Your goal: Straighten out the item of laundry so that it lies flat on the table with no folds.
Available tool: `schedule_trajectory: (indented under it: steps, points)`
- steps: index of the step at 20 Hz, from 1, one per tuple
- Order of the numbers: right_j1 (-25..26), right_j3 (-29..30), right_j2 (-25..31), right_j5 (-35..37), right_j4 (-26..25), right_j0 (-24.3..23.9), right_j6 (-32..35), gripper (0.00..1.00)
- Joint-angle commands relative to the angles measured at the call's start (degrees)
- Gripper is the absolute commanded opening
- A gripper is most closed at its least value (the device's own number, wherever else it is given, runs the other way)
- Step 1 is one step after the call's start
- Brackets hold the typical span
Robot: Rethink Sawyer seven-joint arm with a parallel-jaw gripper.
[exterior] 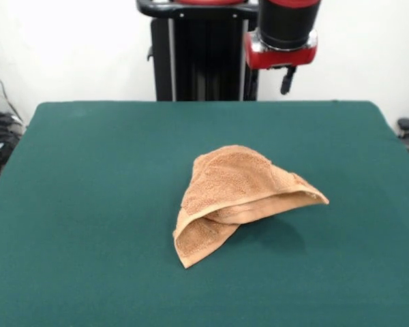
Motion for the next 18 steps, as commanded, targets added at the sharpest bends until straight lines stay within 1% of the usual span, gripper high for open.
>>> schedule_trajectory:
  steps: [1,4,6,12,15,16,18]
  points:
    - [-0.77,-10.77,-9.42,7.33,-11.65,12.32,14.57,1.0]
    - [-0.57,-15.3,-15.94,10.21,-16.85,17.94,16.96,1.0]
    - [-0.17,-16.26,-18.05,10.13,-17.75,19.45,17.93,1.0]
    - [0.42,-17.03,-21.93,8.66,-17.95,22.36,19.53,1.0]
    - [0.63,-16.02,-22.82,6.11,-17.01,22.76,19.72,1.0]
    - [0.87,-15.77,-22.95,5.24,-16.65,22.76,19.69,1.0]
    - [1.0,-13.84,-21.18,1.67,-14.66,20.94,18.43,1.0]
